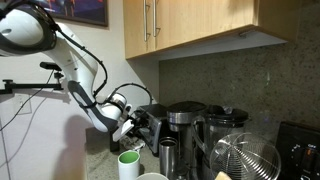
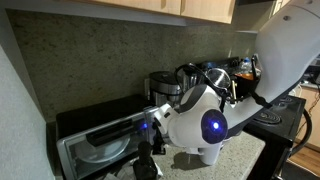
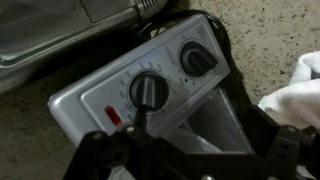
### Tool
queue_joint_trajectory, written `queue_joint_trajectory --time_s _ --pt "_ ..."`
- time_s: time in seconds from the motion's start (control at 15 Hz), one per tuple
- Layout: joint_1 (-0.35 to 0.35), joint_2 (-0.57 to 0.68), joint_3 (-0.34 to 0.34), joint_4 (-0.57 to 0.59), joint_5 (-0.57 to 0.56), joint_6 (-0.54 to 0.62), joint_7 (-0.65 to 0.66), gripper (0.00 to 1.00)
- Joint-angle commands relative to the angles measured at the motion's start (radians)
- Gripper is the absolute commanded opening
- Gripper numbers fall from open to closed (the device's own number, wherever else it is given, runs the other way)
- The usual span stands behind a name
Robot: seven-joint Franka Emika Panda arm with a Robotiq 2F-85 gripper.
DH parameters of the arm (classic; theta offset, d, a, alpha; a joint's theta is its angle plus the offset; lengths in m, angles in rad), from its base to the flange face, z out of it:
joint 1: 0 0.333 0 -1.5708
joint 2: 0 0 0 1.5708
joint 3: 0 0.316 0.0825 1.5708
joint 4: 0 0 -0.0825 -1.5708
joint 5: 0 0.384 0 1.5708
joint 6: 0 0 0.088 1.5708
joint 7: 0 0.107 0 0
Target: Turn the top knob on the oven clockwise
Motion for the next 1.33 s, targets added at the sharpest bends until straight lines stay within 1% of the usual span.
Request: queue_joint_trajectory --time_s 0.0,0.47,0.53,0.67,0.93,1.27 --pt "0.009 -0.005 -0.002 0.017 -0.028 -0.051 0.029 1.0" --pt "0.027 -0.022 -0.001 -0.007 -0.029 -0.14 0.037 1.0" --pt "-0.021 -0.024 0.055 -0.01 -0.028 -0.171 0.026 1.0" --pt "-0.027 -0.03 0.075 -0.017 -0.021 -0.212 0.022 1.0" --pt "-0.031 -0.049 0.113 -0.045 0.033 -0.296 -0.005 1.0" --pt "-0.03 -0.066 0.142 -0.082 0.129 -0.347 -0.025 1.0"
